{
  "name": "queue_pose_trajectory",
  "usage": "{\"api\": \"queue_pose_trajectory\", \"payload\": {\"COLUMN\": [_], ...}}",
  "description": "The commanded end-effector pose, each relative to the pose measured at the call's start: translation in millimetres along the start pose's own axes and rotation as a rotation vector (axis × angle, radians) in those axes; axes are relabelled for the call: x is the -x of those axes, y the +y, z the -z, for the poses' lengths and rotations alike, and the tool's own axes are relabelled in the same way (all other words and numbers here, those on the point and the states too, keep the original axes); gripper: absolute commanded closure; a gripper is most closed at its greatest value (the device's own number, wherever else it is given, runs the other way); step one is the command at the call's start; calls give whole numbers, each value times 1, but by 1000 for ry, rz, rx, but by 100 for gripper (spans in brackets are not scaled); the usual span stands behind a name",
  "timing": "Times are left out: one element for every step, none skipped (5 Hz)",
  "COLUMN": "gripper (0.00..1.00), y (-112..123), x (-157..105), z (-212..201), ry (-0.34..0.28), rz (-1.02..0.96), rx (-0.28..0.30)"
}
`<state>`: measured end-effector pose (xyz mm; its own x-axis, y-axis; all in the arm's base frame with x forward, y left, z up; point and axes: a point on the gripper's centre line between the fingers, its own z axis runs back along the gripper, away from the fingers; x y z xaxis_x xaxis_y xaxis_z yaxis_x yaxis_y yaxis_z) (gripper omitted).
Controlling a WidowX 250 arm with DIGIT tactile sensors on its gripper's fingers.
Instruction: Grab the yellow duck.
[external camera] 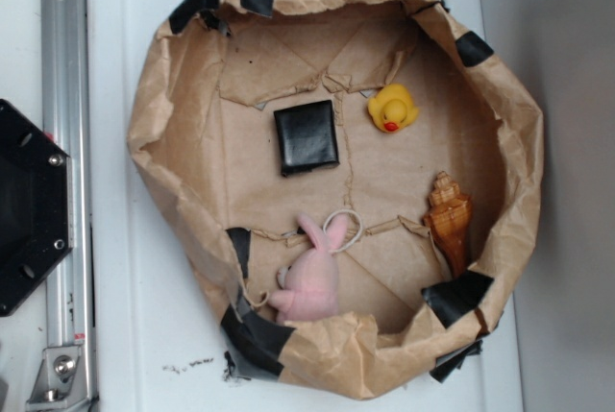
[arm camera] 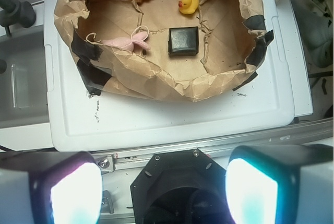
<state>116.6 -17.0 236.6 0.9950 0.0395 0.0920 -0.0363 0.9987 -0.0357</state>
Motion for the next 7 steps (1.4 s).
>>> {"api": "queue_pose_trajectory", "payload": {"gripper": [0, 0, 0, 0, 0, 0, 0], "y": [0, 2, 1, 2, 5, 12, 21], "x": [0, -36, -73, -92, -112, -127, -145], "z": [0, 9, 31, 58, 89, 114, 139], "ry": [0, -89, -177, -211, -178, -143, -134], "rz": [0, 8, 27, 59, 67, 72, 110], "rx": [0, 17, -2, -12, -8, -26, -43]}}
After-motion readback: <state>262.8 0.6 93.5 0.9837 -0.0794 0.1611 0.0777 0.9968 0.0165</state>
